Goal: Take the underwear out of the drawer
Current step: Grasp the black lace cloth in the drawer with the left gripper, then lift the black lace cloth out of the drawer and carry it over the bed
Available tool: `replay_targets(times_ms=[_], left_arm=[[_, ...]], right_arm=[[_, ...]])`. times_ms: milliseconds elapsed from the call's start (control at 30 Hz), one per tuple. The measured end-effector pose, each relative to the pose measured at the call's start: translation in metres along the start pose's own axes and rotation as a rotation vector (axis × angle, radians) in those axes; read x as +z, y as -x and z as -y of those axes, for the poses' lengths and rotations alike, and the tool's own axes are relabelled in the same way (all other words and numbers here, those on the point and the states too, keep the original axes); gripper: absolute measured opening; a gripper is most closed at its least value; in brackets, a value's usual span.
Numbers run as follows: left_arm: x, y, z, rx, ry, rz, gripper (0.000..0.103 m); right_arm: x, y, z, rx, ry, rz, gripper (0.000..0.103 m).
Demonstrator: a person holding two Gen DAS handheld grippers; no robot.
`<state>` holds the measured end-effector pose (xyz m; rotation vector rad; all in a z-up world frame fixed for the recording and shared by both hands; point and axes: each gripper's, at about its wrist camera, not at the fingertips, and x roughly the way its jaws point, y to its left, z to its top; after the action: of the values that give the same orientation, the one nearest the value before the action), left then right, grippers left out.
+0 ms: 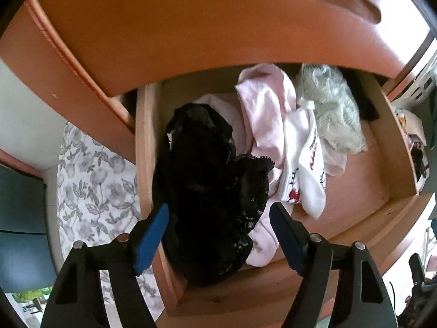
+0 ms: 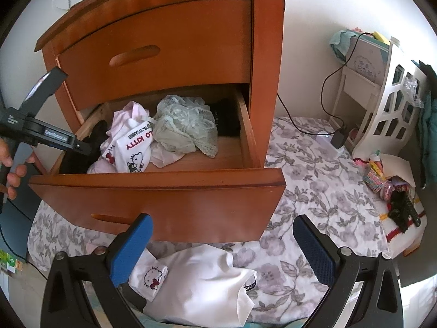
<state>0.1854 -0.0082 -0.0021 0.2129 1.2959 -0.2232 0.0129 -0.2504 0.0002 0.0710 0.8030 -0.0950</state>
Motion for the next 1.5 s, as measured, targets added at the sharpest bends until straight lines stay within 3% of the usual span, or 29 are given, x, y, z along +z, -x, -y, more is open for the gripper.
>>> replay_targets(times_ms=[167,267,333,433,633,1100,1500], left_arm=[[0.003,-0.011,-0.004,0.002,0.015,-0.032,0.06],[0.004,-0.018,-0.011,-0.043,0.044,-0.04,0.048],[0.003,-0.021,-0.016,-0.061,0.064,-0.047,0.033],[0.0,-0.023,-0.02,-0.063,0.077,-0.046,0.022],[-0.005,-0.015,-0.036,-0.061,0.124,0.012,0.014],[-0.028,0.032,-0.059,-0.123,0.244,0.195,0.01],[-0.05,0.091,-0.055,-0.18,0.252,0.372,0.009]], right_arm=[[0.0,-0.001,0.001,-0.005,-0.005,-0.002,0.103],[0.0,-0.001,0.002,-0.007,-0.005,0.0,0.103],[0.0,0.0,0.002,-0.007,-0.005,-0.003,0.103],[0.0,0.001,0.002,-0.009,-0.004,-0.001,0.103],[-0.001,0.005,0.003,-0.012,-0.005,0.008,0.103],[-0.001,0.024,-0.005,-0.012,0.002,0.032,0.103],[-0.001,0.039,-0.011,-0.014,0.014,0.053,0.103]])
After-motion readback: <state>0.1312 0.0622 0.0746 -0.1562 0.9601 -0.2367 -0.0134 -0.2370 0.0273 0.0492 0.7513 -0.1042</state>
